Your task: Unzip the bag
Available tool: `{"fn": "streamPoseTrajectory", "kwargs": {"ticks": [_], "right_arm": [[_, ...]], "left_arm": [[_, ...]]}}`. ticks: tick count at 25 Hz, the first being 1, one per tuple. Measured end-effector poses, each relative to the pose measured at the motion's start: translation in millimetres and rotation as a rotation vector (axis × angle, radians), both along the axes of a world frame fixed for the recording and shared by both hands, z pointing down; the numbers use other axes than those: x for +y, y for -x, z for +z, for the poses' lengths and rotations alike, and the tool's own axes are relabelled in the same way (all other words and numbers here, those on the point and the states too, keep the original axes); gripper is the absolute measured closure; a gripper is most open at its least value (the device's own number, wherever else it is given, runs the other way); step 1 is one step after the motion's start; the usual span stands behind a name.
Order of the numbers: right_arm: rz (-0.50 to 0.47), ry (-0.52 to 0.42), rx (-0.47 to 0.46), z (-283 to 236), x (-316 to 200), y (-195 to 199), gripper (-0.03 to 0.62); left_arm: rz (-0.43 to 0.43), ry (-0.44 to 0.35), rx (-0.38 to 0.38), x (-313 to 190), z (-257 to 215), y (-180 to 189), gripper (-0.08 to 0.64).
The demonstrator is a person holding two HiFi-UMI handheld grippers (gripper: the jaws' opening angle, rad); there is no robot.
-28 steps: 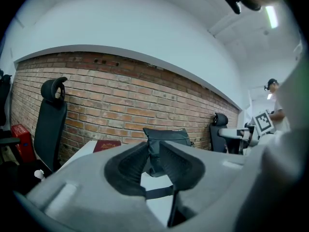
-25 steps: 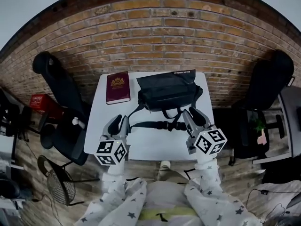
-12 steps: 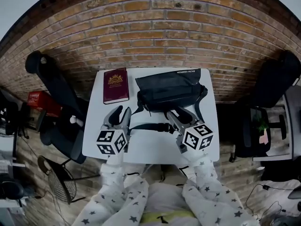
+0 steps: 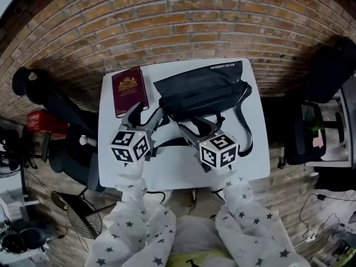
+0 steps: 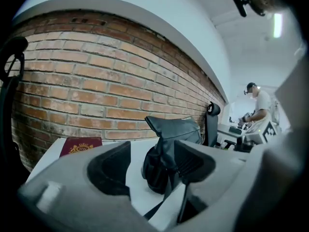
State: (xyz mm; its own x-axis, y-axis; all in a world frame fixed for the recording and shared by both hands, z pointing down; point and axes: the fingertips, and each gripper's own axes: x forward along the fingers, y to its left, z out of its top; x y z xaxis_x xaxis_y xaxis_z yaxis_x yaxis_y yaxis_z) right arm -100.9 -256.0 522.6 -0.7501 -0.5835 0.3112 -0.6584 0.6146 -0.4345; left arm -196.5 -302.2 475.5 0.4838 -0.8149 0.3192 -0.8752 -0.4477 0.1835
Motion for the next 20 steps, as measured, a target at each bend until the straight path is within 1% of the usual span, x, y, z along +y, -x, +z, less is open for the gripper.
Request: {"fn": "streamPoseTrajectory", "kwargs": {"ticks": [3, 7, 11, 14, 20], "right_arm": [[0.003, 0.000, 0.035, 12, -2, 14, 0.390], [0.031, 0.002, 0.089, 24, -5, 24, 0.400], [0.051, -0.003, 0.133, 30, -7, 29, 0.436], [0.062, 0.002, 0.147, 34, -6, 30, 0.448], [0.080, -0.003, 0.182, 38, -7, 31, 0.489]], "left_arm": [[0.062, -0.007, 0.008, -14, 4, -9, 0.272], [0.117, -0.009, 0.031, -27, 9, -17, 0.265], [0.167, -0.008, 0.053, -37, 13, -23, 0.265], [0.205, -0.008, 0.061, -41, 14, -31, 0.265], [0.252, -0.014, 0.069, -49, 14, -43, 0.265]]}}
